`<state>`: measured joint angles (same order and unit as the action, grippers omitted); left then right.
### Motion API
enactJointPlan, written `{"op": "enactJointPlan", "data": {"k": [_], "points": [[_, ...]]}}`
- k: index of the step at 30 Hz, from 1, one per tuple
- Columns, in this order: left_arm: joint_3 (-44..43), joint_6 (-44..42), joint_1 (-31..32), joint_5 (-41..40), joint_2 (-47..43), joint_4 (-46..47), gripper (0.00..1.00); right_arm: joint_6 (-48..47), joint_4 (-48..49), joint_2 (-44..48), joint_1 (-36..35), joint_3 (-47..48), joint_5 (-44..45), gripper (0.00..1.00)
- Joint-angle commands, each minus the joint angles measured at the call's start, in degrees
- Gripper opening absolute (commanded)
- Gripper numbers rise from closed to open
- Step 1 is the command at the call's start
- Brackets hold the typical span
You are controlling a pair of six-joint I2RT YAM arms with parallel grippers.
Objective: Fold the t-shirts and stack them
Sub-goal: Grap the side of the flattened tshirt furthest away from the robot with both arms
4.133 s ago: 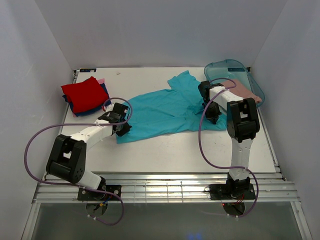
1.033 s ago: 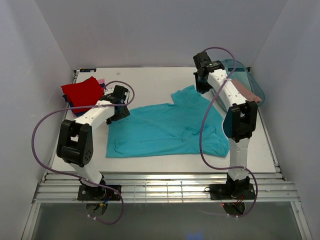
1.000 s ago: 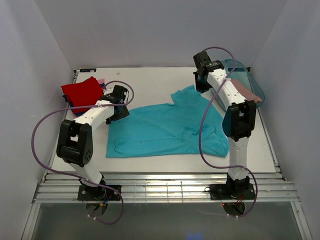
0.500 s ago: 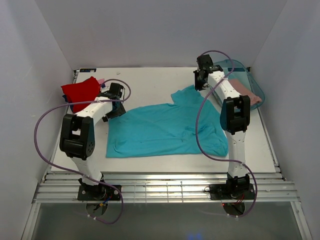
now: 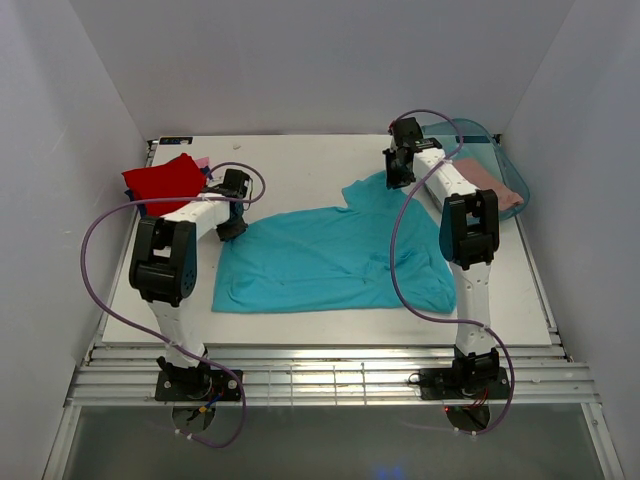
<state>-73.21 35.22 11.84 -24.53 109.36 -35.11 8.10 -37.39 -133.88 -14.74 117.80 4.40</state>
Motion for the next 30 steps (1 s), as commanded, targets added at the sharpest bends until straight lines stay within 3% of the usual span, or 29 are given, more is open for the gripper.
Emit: {"op": "enactJointPlan", "data": {"k": [1, 3, 4, 14, 19, 30], "points": [[-1.1, -0.6, -0.4, 0.3, 0.1, 1.4, 0.22, -1.1, 1.7, 3.1, 0.0, -0.9, -0.9, 0.24], [-0.5, -0.6, -0.5, 0.2, -0.2, 1.5, 0.01, -1.0, 1.4, 2.4, 0.0, -0.5, 0.3, 0.24], [0.3, -0.7, -0.5, 0.4, -0.5, 1.5, 0.00, -0.9, 1.4, 1.3, 0.0, -0.2, 0.4, 0.24], [5.3, -0.1, -0.5, 1.8, -6.8, 1.4, 0.00, -0.3, 7.4, -6.0, 0.1, 5.6, 1.4, 0.26], [7.0, 0.2, -0.4, 2.3, -9.8, 0.4, 0.00, -0.3, 12.8, -7.2, 0.5, 6.1, 2.1, 0.37], [9.9, 0.1, -0.4, 1.9, -14.4, -0.6, 0.00, 0.3, 20.1, -8.8, 1.9, 8.0, 0.2, 0.44]]}}
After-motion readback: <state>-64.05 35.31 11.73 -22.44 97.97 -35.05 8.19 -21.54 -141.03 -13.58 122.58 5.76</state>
